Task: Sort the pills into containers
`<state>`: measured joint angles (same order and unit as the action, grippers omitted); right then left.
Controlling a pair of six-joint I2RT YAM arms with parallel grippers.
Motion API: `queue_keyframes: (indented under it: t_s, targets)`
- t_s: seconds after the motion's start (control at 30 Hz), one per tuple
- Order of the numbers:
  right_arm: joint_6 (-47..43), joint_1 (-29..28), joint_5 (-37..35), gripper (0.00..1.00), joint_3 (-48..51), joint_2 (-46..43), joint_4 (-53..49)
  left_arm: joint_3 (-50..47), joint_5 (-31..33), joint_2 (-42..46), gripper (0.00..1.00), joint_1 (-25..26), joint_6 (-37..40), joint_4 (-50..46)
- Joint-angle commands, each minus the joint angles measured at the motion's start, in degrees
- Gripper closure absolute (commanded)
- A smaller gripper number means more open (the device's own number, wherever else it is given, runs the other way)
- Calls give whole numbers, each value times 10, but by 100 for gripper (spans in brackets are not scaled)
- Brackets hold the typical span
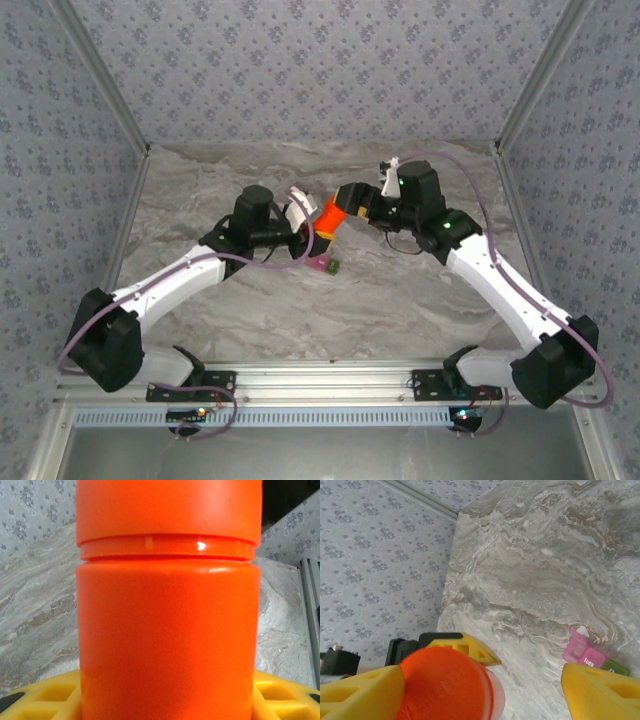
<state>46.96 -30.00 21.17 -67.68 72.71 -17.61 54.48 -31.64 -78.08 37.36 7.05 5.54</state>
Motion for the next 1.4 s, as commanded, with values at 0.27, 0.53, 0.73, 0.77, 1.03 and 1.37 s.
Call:
queue_keyframes:
  t_s: [0.27, 0.53, 0.73, 0.77, 1.03, 1.37]
  targets:
    - [-15, -31, -12, 25, -27, 7, -19, 22, -20, -11, 100, 0, 11, 14]
    - [-25, -31, 12, 52, -23, 8, -22, 26, -20, -17, 100, 0, 9, 22]
    - [-198, -7, 195, 53, -24, 44, -7, 32, -26, -17, 100, 0, 9, 17]
    - [-275, 0, 232, 51, -30, 47, -19, 32, -28, -15, 100, 0, 9, 14]
    - [-360, 132, 361, 36, -16, 92, 28, 25, -30, 0, 100, 0, 7, 6]
    - [-70, 97, 115, 18, 47, -48, 29, 26, -21, 2, 100, -1, 15, 2]
